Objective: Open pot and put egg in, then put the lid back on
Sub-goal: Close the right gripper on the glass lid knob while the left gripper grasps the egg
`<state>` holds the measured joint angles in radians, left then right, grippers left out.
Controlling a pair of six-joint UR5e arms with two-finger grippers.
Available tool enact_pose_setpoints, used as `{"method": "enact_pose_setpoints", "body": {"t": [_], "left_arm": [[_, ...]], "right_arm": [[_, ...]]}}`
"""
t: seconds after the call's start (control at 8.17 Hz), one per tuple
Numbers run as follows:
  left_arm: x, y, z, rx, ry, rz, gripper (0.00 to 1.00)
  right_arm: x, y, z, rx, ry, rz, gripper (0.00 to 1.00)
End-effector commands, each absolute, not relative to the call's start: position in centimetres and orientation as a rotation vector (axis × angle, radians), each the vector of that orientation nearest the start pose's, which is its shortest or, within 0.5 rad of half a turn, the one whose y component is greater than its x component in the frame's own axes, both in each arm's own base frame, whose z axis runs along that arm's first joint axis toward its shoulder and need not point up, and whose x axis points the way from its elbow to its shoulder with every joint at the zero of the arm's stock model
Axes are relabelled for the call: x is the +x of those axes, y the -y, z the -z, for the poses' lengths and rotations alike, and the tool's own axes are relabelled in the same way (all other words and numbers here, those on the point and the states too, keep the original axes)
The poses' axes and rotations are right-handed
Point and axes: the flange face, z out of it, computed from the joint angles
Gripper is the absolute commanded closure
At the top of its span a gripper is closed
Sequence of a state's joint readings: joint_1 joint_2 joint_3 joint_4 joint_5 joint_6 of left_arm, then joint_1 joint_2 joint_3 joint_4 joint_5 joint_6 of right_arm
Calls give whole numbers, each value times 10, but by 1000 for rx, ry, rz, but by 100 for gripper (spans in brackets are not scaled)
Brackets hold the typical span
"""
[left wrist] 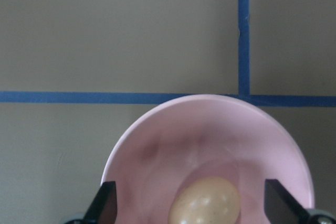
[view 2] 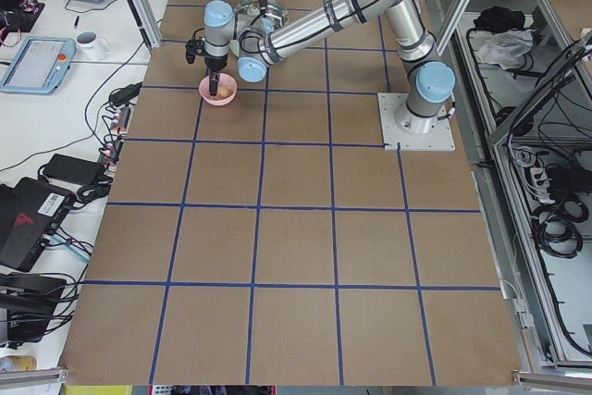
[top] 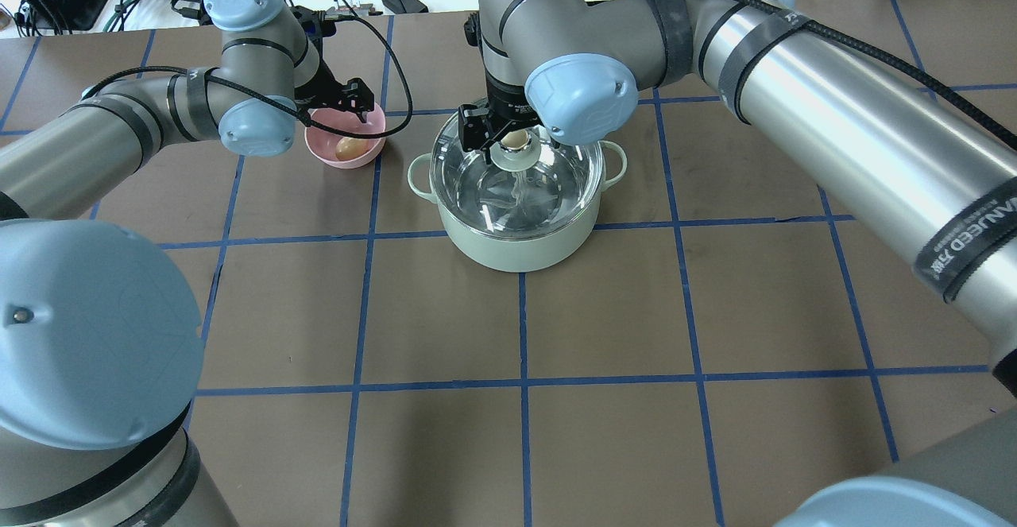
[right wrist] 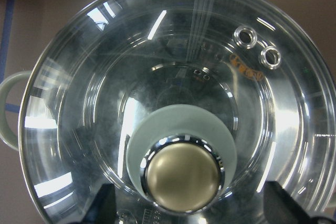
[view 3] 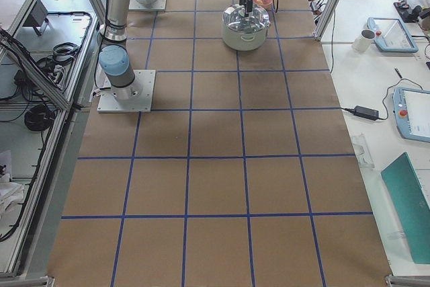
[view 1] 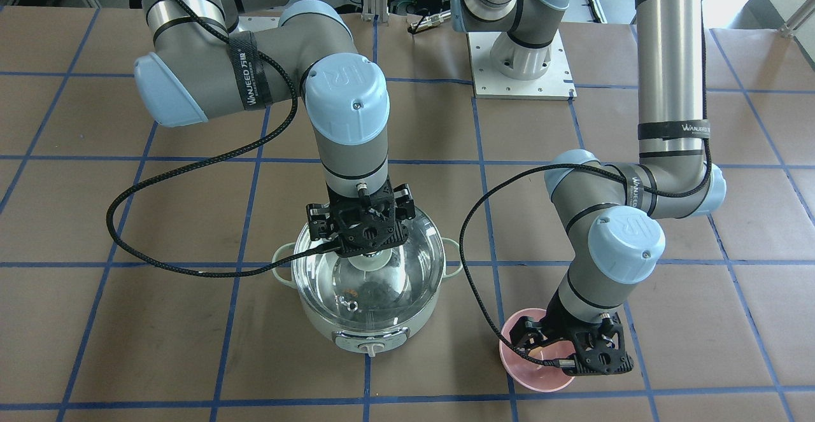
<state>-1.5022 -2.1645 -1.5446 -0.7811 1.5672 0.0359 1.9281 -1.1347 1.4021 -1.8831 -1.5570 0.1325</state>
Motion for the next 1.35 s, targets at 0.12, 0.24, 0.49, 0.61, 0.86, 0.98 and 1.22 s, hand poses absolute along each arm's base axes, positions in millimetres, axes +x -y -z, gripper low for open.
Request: {"method": "enact_pose_setpoints", "body": {"t": [0.12, 0.24, 0.49, 0.61, 0.86, 0.98, 1.22], "left_arm": [[-85, 698, -220, -54, -3115, 358, 2], [-85, 698, -219, -54, -3117, 356, 2], [-85, 699, -220, -53, -3120, 366, 2], [-87, 698, -218, -54, -3126, 360, 2], [-87, 695, -214, -47, -3129, 343, 2], [-88, 695, -214, -47, -3130, 346, 2], [-88, 693, -204, -50, -3132, 322, 3]], "right_arm": [[361, 575, -348, -343, -3077, 66, 8], [362, 576, -349, -333, -3066, 66, 8], [364, 579, -351, -335, -3060, 73, 9], [364, 580, -349, -346, -3061, 69, 21], [364, 580, -343, -351, -3066, 57, 24], [362, 579, -348, -356, -3072, 67, 45], [363, 577, -354, -356, -3061, 67, 90]]}}
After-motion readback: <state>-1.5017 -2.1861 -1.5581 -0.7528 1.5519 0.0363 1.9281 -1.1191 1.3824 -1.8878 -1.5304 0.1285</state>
